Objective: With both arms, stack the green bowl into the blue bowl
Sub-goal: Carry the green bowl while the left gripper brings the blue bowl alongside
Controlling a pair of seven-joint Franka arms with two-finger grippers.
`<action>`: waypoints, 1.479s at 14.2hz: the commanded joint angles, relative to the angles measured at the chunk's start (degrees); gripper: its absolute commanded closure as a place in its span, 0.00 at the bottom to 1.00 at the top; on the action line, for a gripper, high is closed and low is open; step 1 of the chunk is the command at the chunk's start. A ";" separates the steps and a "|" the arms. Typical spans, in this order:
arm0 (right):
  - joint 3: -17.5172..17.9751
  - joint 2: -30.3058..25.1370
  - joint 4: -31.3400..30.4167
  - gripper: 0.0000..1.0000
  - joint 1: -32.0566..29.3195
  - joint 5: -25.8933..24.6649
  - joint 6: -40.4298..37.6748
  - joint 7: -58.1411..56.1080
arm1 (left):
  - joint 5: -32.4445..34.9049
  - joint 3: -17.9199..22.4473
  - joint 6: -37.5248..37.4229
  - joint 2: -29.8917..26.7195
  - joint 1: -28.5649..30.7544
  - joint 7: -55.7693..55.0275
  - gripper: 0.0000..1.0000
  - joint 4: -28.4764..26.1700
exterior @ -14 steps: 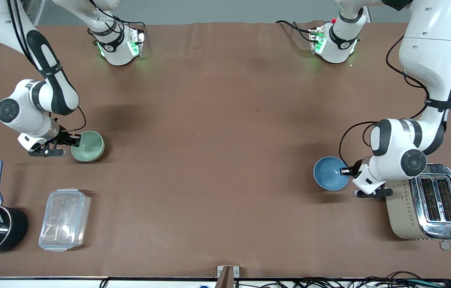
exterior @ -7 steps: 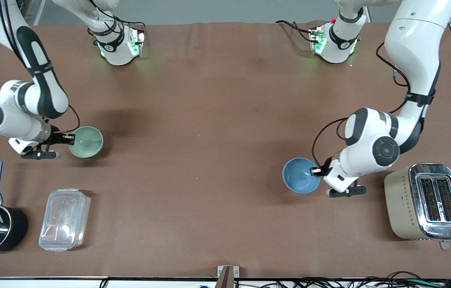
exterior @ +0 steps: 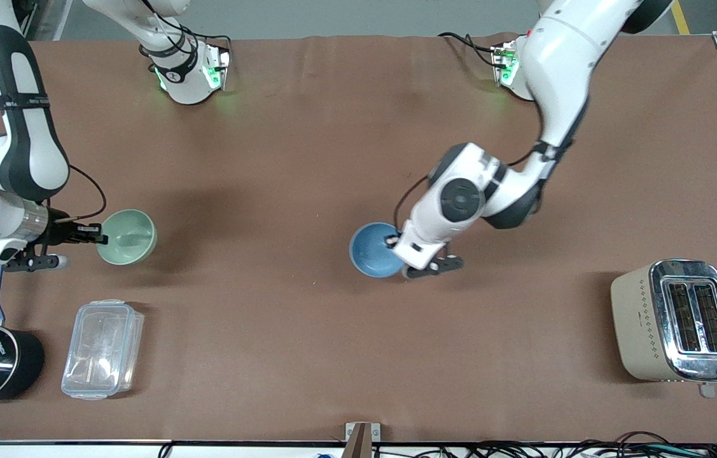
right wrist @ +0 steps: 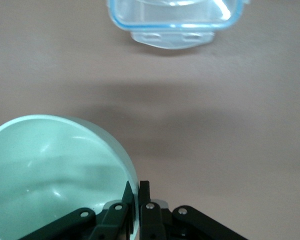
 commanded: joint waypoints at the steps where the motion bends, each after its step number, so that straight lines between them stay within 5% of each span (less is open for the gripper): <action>1: 0.07 -0.09 2.19 1.00 4.26 1.31 -2.00 5.48 | -0.56 0.75 1.35 4.84 -3.35 -3.55 1.00 5.13; 6: 0.07 -0.54 3.69 0.99 12.35 2.01 -4.65 19.54 | -0.48 0.75 8.56 8.36 -8.36 -7.16 0.98 5.49; 7: -0.02 -0.88 3.69 0.99 13.93 2.01 -4.39 22.87 | -0.39 0.84 9.88 8.71 -8.46 -7.34 0.90 5.49; 8: -0.02 -1.06 3.61 0.99 15.60 2.10 -4.21 25.34 | -0.30 0.84 10.15 8.46 -8.46 -7.51 0.55 5.58; 9: -0.02 -1.06 3.61 1.00 17.36 2.19 -4.04 28.33 | 0.66 1.10 9.98 7.67 -8.37 -8.21 0.01 5.58; 16: -0.02 -0.98 3.17 1.00 31.06 4.91 -2.46 48.97 | 7.68 11.02 -5.45 -4.79 -3.73 -4.64 0.00 7.16; 21: -0.02 0.69 3.16 1.00 39.96 5.00 7.37 62.71 | 7.26 10.16 -19.26 -16.23 7.79 6.08 0.00 7.16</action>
